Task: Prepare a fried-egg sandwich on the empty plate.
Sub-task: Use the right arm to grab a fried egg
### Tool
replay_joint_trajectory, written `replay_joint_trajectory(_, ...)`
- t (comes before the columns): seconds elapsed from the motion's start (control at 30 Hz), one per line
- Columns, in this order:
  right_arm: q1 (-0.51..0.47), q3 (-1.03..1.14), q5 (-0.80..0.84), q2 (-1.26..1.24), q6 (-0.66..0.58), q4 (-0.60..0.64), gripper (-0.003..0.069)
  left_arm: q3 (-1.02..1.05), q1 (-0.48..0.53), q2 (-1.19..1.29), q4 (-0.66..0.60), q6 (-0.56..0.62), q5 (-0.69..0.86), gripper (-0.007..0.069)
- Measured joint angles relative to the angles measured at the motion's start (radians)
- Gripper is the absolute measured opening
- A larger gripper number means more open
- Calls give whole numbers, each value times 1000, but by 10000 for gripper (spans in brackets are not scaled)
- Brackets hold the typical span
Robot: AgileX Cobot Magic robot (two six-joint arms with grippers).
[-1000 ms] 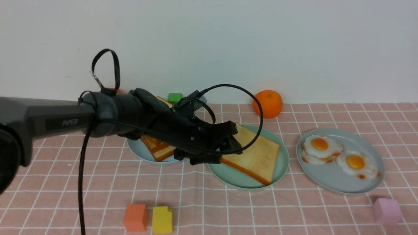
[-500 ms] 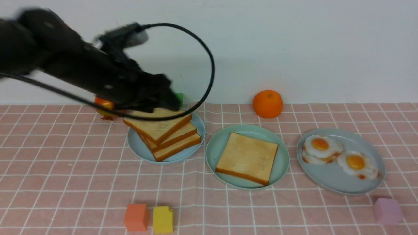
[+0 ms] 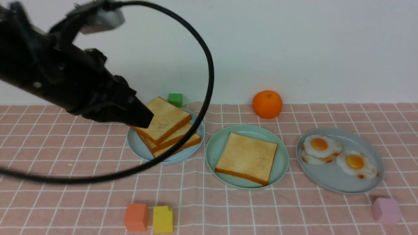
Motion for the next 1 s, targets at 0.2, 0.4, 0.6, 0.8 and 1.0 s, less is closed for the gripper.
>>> replay_joint_trajectory(0.2,38,-109,103,344,-115,-86,239,98,0,-149,-2,6,-50,13)
replay_joint_trajectory(0.4,170,-146,217,589,-212,-79,239,225,0,-299,-12,92,-86,13)
replay_joint_trajectory(0.6,181,-358,404,833,-204,-53,281,340,0,-418,-64,151,-149,13)
replay_joint_trajectory(0.8,131,-572,462,1129,-129,85,363,426,0,-445,-88,161,-169,13)
replay_joint_trajectory(1.0,9,-641,442,1278,-256,307,386,432,0,-444,-126,161,-180,13)
